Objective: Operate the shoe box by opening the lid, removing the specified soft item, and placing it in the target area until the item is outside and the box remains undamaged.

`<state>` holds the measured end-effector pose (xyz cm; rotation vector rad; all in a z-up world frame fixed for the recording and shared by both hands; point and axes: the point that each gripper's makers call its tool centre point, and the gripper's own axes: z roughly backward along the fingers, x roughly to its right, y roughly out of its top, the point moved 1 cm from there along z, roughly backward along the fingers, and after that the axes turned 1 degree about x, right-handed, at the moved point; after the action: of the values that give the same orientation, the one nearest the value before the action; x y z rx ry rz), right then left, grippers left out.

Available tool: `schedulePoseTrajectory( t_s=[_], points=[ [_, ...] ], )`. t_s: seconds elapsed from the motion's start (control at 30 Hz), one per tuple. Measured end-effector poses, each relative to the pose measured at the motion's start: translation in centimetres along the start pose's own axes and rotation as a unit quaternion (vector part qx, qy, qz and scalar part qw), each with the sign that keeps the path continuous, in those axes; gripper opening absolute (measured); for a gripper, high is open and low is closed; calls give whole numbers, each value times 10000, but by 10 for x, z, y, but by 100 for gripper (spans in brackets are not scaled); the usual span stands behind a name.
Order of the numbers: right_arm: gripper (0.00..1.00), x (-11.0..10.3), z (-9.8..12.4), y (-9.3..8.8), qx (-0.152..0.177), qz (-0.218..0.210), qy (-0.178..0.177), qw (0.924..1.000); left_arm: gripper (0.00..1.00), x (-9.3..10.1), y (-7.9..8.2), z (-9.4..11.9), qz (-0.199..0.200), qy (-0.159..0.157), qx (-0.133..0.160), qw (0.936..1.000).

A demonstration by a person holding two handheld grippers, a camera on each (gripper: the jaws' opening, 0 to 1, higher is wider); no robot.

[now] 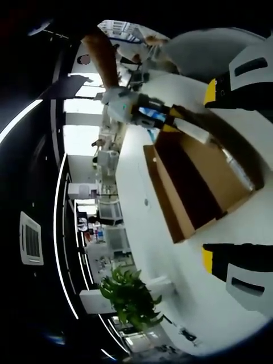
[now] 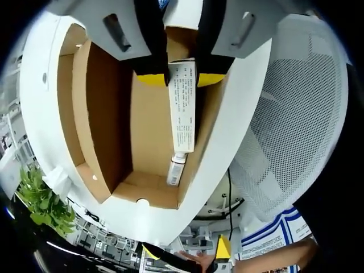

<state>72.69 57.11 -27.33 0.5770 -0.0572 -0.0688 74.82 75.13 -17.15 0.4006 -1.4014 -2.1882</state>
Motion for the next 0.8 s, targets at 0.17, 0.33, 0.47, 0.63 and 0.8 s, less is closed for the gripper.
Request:
schedulePoseTrajectory(
  t_s=[0.17,0.33,0.47,0.63,0.8],
  points=[
    [15,5,9,3,52,42,-111,9999,100,0,0,-1,-19,-11,-24,10000],
    [15,11,22,7,129,42,-212,9997,100,-1,0,-3,-31,-31,-35,10000],
    [15,11,33,13,169,83,-252,9995,100,1,1,-5,-42,-55,-34,10000],
    [15,15,45,18,223,151,-315,9991,100,1,0,-6,-56,-67,-50,9999],
    [15,15,57,22,264,203,-348,9988,100,4,1,-7,-61,-84,-52,9999]
  ],
)
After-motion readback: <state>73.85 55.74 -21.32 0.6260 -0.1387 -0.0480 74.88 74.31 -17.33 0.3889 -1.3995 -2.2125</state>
